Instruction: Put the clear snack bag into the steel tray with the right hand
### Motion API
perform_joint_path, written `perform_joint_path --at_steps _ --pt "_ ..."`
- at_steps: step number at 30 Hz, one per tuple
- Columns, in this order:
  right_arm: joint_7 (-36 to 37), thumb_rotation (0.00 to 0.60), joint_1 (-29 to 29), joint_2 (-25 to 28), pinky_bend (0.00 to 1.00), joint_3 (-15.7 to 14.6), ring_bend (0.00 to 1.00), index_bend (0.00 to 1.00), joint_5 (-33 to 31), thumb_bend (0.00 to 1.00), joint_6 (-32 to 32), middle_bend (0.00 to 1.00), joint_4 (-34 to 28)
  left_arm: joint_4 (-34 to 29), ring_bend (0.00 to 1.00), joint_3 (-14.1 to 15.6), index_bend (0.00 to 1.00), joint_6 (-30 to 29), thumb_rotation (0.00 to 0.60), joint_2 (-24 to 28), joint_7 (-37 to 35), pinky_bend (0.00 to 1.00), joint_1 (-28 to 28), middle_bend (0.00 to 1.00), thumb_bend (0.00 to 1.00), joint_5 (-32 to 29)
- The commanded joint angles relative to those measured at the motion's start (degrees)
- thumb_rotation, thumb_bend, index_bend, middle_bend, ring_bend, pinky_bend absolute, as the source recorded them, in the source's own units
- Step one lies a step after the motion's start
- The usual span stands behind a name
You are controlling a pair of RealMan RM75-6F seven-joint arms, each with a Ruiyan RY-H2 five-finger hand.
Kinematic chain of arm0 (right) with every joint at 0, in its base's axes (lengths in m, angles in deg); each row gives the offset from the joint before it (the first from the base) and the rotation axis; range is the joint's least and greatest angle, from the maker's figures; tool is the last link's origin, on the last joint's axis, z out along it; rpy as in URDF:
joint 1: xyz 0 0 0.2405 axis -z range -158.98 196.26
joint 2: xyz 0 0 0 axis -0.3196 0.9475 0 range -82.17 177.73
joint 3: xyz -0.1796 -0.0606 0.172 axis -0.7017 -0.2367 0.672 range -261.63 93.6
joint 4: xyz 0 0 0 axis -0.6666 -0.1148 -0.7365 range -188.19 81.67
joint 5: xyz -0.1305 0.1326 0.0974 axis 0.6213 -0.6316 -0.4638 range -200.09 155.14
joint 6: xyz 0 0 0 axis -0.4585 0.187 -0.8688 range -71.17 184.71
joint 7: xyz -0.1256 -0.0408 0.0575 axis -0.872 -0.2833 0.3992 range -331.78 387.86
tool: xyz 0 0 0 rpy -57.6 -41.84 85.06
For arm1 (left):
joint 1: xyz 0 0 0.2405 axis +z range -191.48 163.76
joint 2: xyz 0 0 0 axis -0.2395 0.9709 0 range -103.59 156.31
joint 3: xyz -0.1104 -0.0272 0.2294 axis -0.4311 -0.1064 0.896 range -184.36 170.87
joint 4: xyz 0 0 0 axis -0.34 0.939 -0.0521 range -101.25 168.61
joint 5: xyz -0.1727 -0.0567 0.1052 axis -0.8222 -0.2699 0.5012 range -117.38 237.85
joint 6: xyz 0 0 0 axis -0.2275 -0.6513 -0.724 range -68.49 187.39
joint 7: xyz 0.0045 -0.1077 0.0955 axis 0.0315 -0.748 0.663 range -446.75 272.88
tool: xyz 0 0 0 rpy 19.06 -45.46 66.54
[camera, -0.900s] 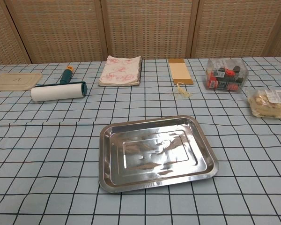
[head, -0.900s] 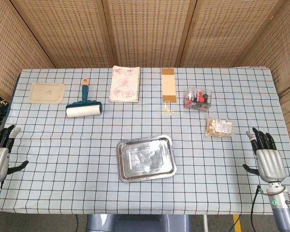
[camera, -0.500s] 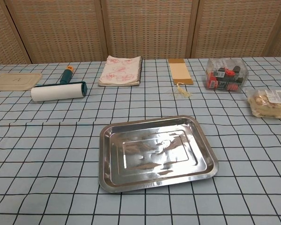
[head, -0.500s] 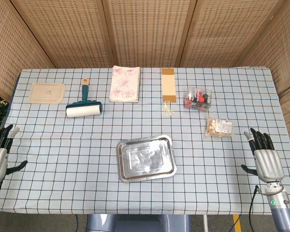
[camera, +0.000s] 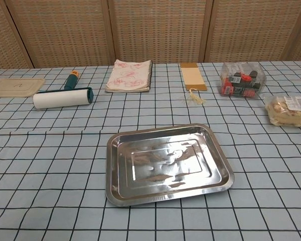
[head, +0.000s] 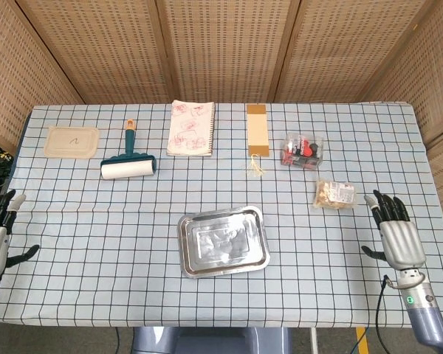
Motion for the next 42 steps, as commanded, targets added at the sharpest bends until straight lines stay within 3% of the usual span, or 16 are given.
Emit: perform_joint_path --at_steps 1,8,14,29,33,35,38,42 --pt "-2.2 0.600 -4.6 0.9 0.00 2.8 0.00 0.04 -3.0 0.14 -6.2 0.00 -1.4 -0.1 0.00 0.3 0.00 0.3 0.600 0.0 0.7 0.00 -0.1 0.00 0.17 0.3" --pt "-7.7 0.600 -12.5 -1.7 0.00 6.4 0.00 0.10 -11.6 0.14 -17.5 0.00 2.4 0.3 0.00 0.2 0.00 1.4 0.600 -0.4 1.1 0.00 -0.5 0.00 0.17 -0.6" --pt "-11.6 0.600 -17.2 -6.9 0.00 8.0 0.00 0.11 -18.4 0.14 -22.6 0.00 9.2 0.9 0.00 0.0 0.00 2.4 0.600 -0.8 1.3 0.00 -0.9 0.00 0.17 -1.4" --pt "-16.5 0.600 -23.2 -16.8 0.00 6.3 0.00 0.14 -29.6 0.14 -32.7 0.00 25.2 2.5 0.00 -0.5 0.00 5.5 0.600 -1.3 0.8 0.00 -2.1 0.00 0.17 -3.7" --pt "-16.3 0.600 -24.0 -19.1 0.12 6.0 0.04 0.25 -30.4 0.17 -33.5 0.09 28.7 2.7 0.00 -0.5 0.00 6.0 0.600 -1.4 0.7 0.00 -2.4 0.00 0.17 -4.0" --pt "-15.8 0.600 -24.2 -20.6 0.27 6.0 0.18 0.35 -29.9 0.20 -33.0 0.22 30.8 2.7 0.00 -0.5 0.00 6.2 0.600 -1.4 0.7 0.00 -2.4 0.00 0.17 -4.1" --pt "-12.8 0.600 -24.1 -24.0 0.56 6.7 0.49 0.59 -26.5 0.27 -27.7 0.49 34.5 2.5 0.00 -0.2 0.00 6.4 0.600 -1.5 0.9 0.00 -2.6 0.00 0.18 -3.6" --pt "-5.9 0.600 -22.9 -24.8 0.67 5.9 0.61 0.73 -18.7 0.33 -20.2 0.61 34.7 2.4 0.00 0.0 0.00 6.0 0.600 -1.6 0.7 0.00 -2.5 0.00 0.18 -3.2"
